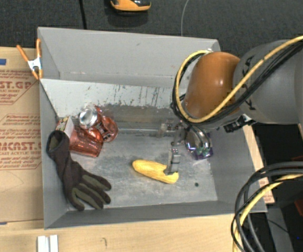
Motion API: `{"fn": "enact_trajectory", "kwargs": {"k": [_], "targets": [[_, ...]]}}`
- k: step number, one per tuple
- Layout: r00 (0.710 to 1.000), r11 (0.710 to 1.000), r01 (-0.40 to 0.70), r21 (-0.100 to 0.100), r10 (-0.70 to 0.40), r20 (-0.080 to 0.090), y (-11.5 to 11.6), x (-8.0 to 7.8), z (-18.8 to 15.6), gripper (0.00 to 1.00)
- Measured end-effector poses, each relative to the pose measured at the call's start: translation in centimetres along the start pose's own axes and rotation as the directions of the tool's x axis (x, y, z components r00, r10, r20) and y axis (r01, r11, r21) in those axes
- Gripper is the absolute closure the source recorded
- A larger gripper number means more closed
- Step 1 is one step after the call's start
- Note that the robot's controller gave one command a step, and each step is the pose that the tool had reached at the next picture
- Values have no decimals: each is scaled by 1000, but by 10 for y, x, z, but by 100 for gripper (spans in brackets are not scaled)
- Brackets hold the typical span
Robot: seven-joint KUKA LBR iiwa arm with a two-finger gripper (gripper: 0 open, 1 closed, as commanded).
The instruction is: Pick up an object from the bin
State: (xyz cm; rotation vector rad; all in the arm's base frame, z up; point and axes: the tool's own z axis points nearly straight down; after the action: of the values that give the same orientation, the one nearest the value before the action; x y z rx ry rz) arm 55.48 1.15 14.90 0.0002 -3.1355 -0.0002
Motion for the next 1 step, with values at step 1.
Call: {"fn": "enact_trajectory", "kwargs": {"k": [1], "targets": [[1000,1000,0,0,0,7,0,-1,-5,0]]}}
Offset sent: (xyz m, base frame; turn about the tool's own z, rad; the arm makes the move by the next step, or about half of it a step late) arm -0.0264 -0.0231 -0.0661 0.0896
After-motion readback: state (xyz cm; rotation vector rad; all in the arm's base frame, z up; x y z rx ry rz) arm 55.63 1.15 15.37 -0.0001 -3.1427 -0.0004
